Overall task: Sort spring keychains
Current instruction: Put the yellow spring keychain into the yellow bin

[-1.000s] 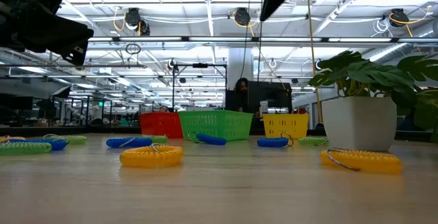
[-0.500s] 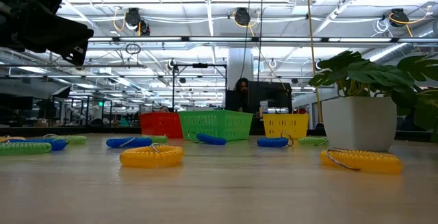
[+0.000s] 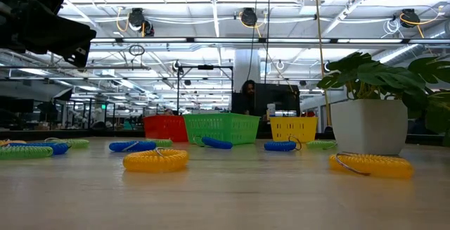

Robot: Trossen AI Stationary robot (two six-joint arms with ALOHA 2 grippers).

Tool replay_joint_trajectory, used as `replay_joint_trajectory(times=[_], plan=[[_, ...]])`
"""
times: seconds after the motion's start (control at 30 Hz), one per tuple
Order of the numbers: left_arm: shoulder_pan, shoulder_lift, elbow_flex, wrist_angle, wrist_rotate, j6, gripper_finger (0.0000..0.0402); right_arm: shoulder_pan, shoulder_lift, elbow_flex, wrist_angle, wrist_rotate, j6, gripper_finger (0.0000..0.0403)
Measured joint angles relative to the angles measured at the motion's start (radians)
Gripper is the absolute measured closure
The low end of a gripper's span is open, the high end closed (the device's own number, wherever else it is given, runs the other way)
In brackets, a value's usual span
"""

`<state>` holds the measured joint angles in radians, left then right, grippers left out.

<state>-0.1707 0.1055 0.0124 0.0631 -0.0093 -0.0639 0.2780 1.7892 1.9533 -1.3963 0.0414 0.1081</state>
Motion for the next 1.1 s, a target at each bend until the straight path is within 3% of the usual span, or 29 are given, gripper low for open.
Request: replay_joint_trajectory(times=[0.7, 1.1], plan=[[0.000, 0.000, 0.000, 0.000, 0.000, 0.000, 0.0334, 0.078, 0.204, 0.000, 0.053, -0.019, -0.043, 0.0239], [0.000, 0.000, 0.000, 0.000, 0.000, 0.000, 0.0334, 0.149, 0.271, -0.068, 0.144, 0.035, -0.049, 0.0245]])
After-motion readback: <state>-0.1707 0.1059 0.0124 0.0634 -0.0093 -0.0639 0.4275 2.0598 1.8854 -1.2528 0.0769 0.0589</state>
